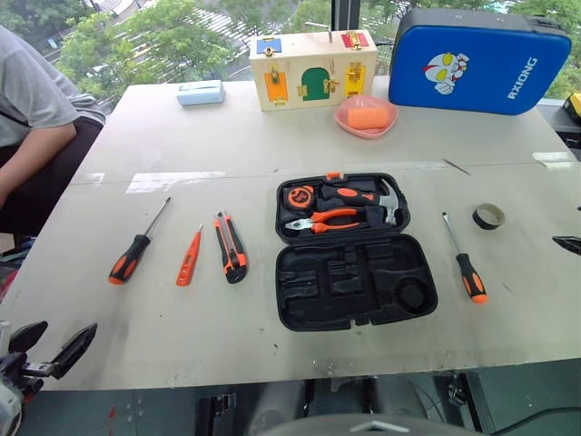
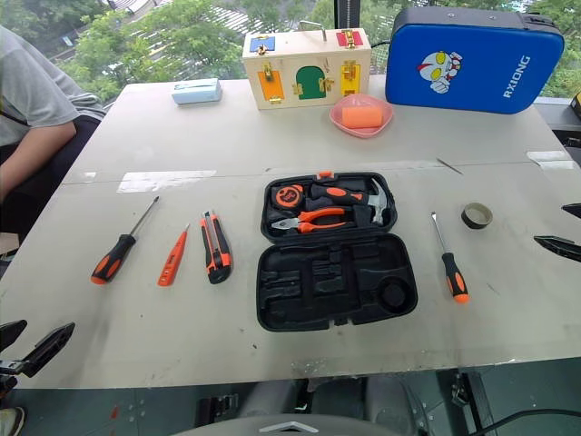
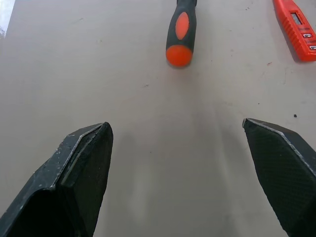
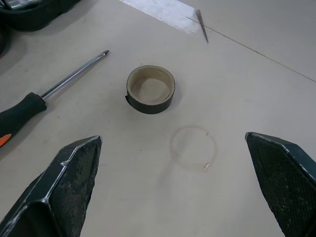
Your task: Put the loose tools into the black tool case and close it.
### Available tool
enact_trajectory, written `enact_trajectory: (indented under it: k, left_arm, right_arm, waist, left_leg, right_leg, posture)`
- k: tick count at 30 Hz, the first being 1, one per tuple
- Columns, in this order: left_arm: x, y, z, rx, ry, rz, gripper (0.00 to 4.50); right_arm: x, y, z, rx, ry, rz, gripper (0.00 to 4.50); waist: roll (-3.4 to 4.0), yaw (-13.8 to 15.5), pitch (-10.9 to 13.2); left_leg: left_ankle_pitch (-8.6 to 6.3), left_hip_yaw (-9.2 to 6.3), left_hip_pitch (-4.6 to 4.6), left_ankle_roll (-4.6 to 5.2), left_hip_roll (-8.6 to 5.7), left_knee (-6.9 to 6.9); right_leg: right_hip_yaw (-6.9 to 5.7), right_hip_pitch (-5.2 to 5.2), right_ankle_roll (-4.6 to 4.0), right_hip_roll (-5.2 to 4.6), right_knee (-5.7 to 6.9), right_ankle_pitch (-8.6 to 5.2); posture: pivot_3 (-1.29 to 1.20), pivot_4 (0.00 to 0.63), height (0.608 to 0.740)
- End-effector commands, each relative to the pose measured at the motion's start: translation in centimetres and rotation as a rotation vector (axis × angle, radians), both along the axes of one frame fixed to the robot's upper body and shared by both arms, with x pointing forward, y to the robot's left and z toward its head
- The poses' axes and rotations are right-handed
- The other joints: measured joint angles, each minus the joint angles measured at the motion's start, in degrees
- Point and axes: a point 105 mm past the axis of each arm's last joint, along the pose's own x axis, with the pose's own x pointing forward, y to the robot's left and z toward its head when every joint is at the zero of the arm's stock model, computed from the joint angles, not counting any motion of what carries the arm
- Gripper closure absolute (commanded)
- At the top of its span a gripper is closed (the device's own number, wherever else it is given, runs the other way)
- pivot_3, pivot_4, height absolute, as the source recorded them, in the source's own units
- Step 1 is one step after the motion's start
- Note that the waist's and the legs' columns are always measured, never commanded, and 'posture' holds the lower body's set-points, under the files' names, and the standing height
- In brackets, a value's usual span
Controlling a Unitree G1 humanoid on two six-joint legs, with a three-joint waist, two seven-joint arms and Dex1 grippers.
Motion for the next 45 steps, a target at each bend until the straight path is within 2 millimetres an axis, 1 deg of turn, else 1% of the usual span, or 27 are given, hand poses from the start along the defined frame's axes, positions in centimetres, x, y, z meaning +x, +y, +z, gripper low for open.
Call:
enact_trajectory:
  k: [1, 4, 10, 13, 16, 17, 18, 19, 20, 21, 23, 25, 29, 32, 36, 37, 38, 39, 41, 42, 45]
  left_arm:
    - [0.0, 0.5, 1.0, 0.020, -0.016, 0.003, 0.00]
    - [0.3, 0.4, 0.6, 0.007, 0.002, -0.003, 0.00]
    - [0.7, 0.4, 0.7, 0.006, 0.005, -0.003, 0.00]
    - [1.4, 0.3, 1.1, -0.015, -0.005, -0.005, 0.00]
    - [3.1, -0.3, 2.8, -0.045, -0.026, -0.053, 0.00]
    - [3.8, -0.6, 3.2, -0.030, -0.011, -0.077, 0.00]
    - [4.2, -0.7, 3.4, -0.018, 0.002, -0.091, 0.00]
    - [5.1, -0.7, 3.8, -0.014, 0.018, -0.095, 0.00]
    - [5.8, -0.6, 4.1, -0.007, 0.036, -0.097, 0.00]
    - [6.3, -0.5, 4.2, -0.006, 0.048, -0.095, 0.00]
    - [7.7, -0.4, 4.3, -0.001, 0.095, -0.104, 0.00]
    - [8.8, -0.3, 4.1, 0.007, 0.136, -0.107, 0.00]
    - [11.1, 0.5, 3.2, 0.041, 0.205, -0.099, 0.00]
    - [12.5, 0.7, 2.4, 0.039, 0.235, -0.100, 0.00]
    - [13.3, 0.6, 0.8, 0.026, 0.289, -0.126, 0.00]
    - [13.4, 0.6, 0.4, 0.017, 0.300, -0.123, 0.54]
    - [13.5, 0.6, 0.1, 0.006, 0.310, -0.125, 0.66]
    - [13.5, 0.6, -0.1, -0.002, 0.315, -0.128, 1.26]
    - [13.7, 0.9, -0.9, -0.019, 0.319, -0.109, 1.94]
    - [13.8, 1.0, -1.2, -0.024, 0.318, -0.104, 2.43]
    - [14.2, 1.3, -1.2, -0.015, 0.297, -0.108, 3.41]
  right_arm:
    - [-0.1, -0.5, 1.2, -0.032, -0.041, -0.005, 0.03]
    - [-0.4, -0.8, 1.0, -0.038, -0.038, -0.017, 0.03]
    - [-0.3, -1.1, 1.1, -0.051, -0.055, -0.024, 0.03]
    - [0.3, -0.1, 2.3, -0.039, -0.104, 0.013, 0.03]
    - [1.4, 3.5, 5.1, 0.005, -0.189, 0.160, 0.03]
    - [1.5, 5.6, 6.1, 0.023, -0.211, 0.238, 0.03]
    - [1.4, 6.9, 6.7, 0.034, -0.219, 0.287, 0.03]
    - [1.3, 8.8, 7.5, 0.049, -0.237, 0.356, 0.03]
    - [1.1, 10.7, 8.2, 0.064, -0.249, 0.420, 0.03]
    - [0.9, 11.8, 8.6, 0.074, -0.255, 0.453, 0.03]
    - [0.0, 15.1, 9.4, 0.088, -0.265, 0.570, 0.03]
    - [-0.9, 17.4, 9.7, 0.095, -0.261, 0.655, 0.03]
    - [-2.6, 21.3, 10.0, 0.101, -0.268, 0.820, 0.03]
    - [-3.2, 23.1, 10.3, 0.109, -0.282, 0.890, 0.03]
    - [-3.5, 24.7, 10.1, 0.100, -0.293, 0.937, 0.03]
    - [-3.6, 24.9, 10.0, 0.096, -0.293, 0.947, 0.00]
    - [-3.6, 25.2, 9.9, 0.095, -0.294, 0.952, 0.00]
    - [-3.5, 25.3, 9.8, 0.095, -0.294, 0.955, 0.00]
    - [-3.4, 25.7, 9.7, 0.097, -0.299, 0.961, 0.00]
    - [-3.4, 25.8, 9.7, 0.096, -0.301, 0.963, 0.00]
    - [-3.3, 25.7, 9.5, 0.092, -0.303, 0.960, 0.00]
  waist:
    - [0.00, 0.0, 0.0]
    - [0.02, 0.1, 0.0]
    - [0.04, -0.1, 0.0]
    - [0.05, 0.0, 0.0]
    - [0.07, -0.1, 0.0]
    - [0.09, -0.1, 0.0]
    - [0.09, -0.1, 0.0]
    - [0.09, 0.0, 0.0]
    - [0.11, 0.0, 0.0]
    - [0.11, 0.1, 0.0]
    - [0.11, 0.2, 0.0]
    - [0.10, 0.2, 0.0]
    - [0.08, 0.2, 0.0]
    - [0.03, 0.1, 0.0]
    - [-0.06, 0.0, 0.0]
    - [-0.07, 0.0, 0.0]
    - [-0.11, 0.0, 0.0]
    - [-0.10, 0.0, 0.1]
    - [-0.10, 0.0, 0.0]
    - [-0.10, 0.1, 0.0]
    - [-0.07, 0.4, 0.0]
  left_leg:
    - [0.00, 0.00, 0.00, 0.00, 0.00, 0.00]
    - [0.00, 0.00, 0.00, 0.00, 0.00, 0.00]
    - [0.00, 0.00, 0.01, -0.01, 0.00, 0.00]
    - [0.00, 0.00, 0.01, -0.01, 0.00, 0.00]
    - [0.00, 0.00, 0.01, -0.01, 0.00, 0.02]
    - [0.00, -0.02, 0.01, -0.01, 0.00, 0.03]
    - [0.00, -0.03, 0.01, 0.00, 0.00, 0.04]
    - [0.00, -0.06, 0.01, 0.00, 0.00, 0.05]
    - [0.00, -0.07, 0.01, 0.00, 0.00, 0.05]
    - [0.00, -0.07, 0.01, -0.01, 0.00, 0.03]
    - [0.00, -0.16, -0.05, -0.02, 0.00, 0.03]
    - [0.04, -0.20, -0.10, -0.08, -0.02, 0.02]
    - [0.07, -0.20, -0.13, -0.14, -0.04, -0.02]
    - [0.07, -0.19, -0.14, -0.14, -0.07, 0.00]
    - [0.12, -0.19, -0.16, -0.23, -0.07, 0.00]
    - [0.13, -0.19, -0.15, -0.24, -0.07, 0.00]
    - [0.14, -0.19, -0.17, -0.25, -0.07, -0.01]
    - [0.14, -0.19, -0.17, -0.25, -0.07, 0.00]
    - [0.14, -0.18, -0.17, -0.25, -0.07, 0.01]
    - [0.14, -0.18, -0.17, -0.25, -0.08, 0.02]
    - [0.14, -0.19, -0.16, -0.25, -0.10, 0.09]
  right_leg:
    - [0.00, 0.00, 0.00, 0.00, 0.00, 0.00]
    - [-0.02, 0.00, 0.00, 0.00, 0.00, 0.00]
    - [0.01, 0.00, 0.00, 0.01, 0.00, 0.00]
    - [0.01, 0.00, 0.01, 0.01, 0.00, 0.00]
    - [0.01, 0.00, 0.01, 0.01, 0.02, 0.01]
    - [0.00, -0.01, 0.01, 0.02, 0.06, 0.01]
    - [-0.01, -0.02, 0.01, 0.02, 0.13, 0.01]
    - [-0.01, -0.03, 0.01, 0.03, 0.15, 0.01]
    - [-0.02, -0.04, 0.01, 0.03, 0.15, 0.01]
    - [-0.02, -0.04, 0.01, 0.03, 0.15, 0.01]
    - [-0.12, -0.10, 0.01, 0.03, 0.13, 0.01]
    - [-0.15, -0.17, 0.02, 0.03, 0.09, 0.01]
    - [-0.13, -0.21, 0.02, 0.02, 0.07, 0.01]
    - [-0.10, -0.25, 0.04, 0.00, 0.12, 0.02]
    - [-0.11, -0.30, 0.04, 0.01, 0.16, 0.02]
    - [-0.08, -0.31, 0.04, 0.01, 0.17, 0.02]
    - [-0.08, -0.33, 0.04, 0.01, 0.17, 0.02]
    - [-0.09, -0.34, 0.04, 0.01, 0.19, 0.02]
    - [-0.08, -0.35, 0.04, 0.01, 0.21, 0.02]
    - [-0.08, -0.34, 0.04, 0.01, 0.21, 0.02]
    - [-0.11, -0.34, 0.04, -0.01, 0.33, 0.02]
  posture:
    - [0.00, 0.150, 0.735]
    - [0.00, 0.150, 0.735]
    - [0.00, 0.150, 0.735]
    - [0.00, 0.150, 0.735]
    - [0.00, 0.150, 0.735]
    - [0.00, 0.150, 0.735]
    - [0.00, 0.150, 0.735]
    - [0.00, 0.150, 0.735]
    - [0.00, 0.150, 0.735]
    - [0.00, 0.150, 0.735]
    - [0.00, 0.150, 0.735]
    - [0.00, 0.150, 0.735]
    - [0.00, 0.150, 0.735]
    - [0.00, 0.150, 0.735]
    - [0.00, 0.150, 0.735]
    - [0.00, 0.150, 0.735]
    - [0.00, 0.150, 0.735]
    - [0.00, 0.150, 0.735]
    - [0.00, 0.150, 0.735]
    - [0.00, 0.150, 0.735]
    - [0.00, 0.150, 0.735]
